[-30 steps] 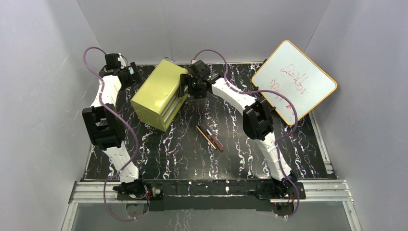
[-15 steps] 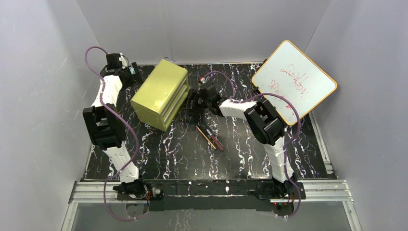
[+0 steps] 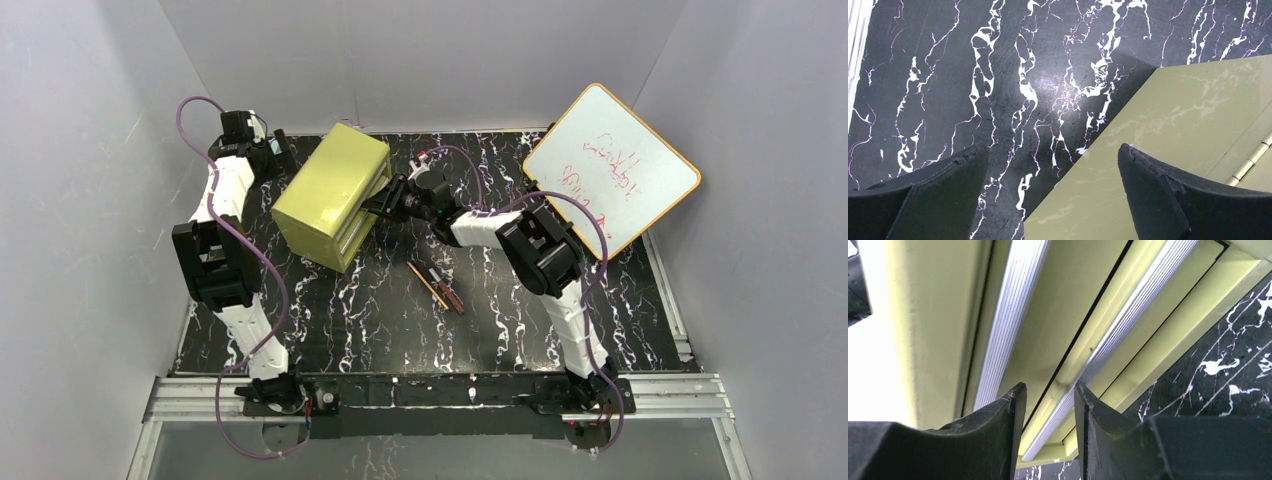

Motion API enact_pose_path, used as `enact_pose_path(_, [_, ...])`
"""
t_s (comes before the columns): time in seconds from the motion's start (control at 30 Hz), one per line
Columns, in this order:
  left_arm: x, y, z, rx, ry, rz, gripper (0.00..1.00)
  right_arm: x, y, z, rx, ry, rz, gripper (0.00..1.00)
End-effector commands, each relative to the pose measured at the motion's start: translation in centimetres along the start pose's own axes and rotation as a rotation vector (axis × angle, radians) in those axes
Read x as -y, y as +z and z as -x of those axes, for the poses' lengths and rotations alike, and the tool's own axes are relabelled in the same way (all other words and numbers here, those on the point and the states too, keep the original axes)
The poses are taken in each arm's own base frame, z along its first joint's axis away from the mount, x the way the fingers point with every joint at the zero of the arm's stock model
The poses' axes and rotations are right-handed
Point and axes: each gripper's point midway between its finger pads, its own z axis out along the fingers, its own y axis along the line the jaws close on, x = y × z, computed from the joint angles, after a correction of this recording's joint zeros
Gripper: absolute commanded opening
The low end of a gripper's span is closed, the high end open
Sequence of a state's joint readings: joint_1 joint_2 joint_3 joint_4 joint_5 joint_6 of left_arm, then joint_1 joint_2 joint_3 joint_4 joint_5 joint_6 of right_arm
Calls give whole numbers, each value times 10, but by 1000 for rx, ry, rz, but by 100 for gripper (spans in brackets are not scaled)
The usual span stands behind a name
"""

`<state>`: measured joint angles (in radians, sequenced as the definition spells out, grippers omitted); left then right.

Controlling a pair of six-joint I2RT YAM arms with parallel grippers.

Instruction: Organize the makeup

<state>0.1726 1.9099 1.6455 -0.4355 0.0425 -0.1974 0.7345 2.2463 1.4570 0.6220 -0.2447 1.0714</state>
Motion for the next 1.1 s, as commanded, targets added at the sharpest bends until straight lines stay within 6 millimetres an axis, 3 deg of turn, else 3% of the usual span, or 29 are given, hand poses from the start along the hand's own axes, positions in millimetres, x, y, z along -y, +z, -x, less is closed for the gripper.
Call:
enact_pose_path(0.0, [2, -4, -1, -13, 7, -8, 99, -18, 14, 13, 32, 18, 89, 47])
enact_pose_path(0.3, [4, -4, -1, -13, 4, -13, 99, -3, 19, 7, 35, 44, 71, 43])
enact_pose_path(0.67, [3, -4, -1, -17, 0, -15, 99, 2, 31, 15, 99, 111, 138, 35])
enact_pose_path(0.87, [3, -4, -1, -17, -1, -17, 99, 0, 40, 21, 146, 163, 205, 15])
enact_pose_path(0.93, [4, -4, -1, -17, -1, -17, 99, -2, 43, 25, 163, 175, 220, 4])
enact_pose_path(1.07, [3, -3, -1, -18, 0, -14, 99, -9, 46, 33, 188, 186, 254, 1])
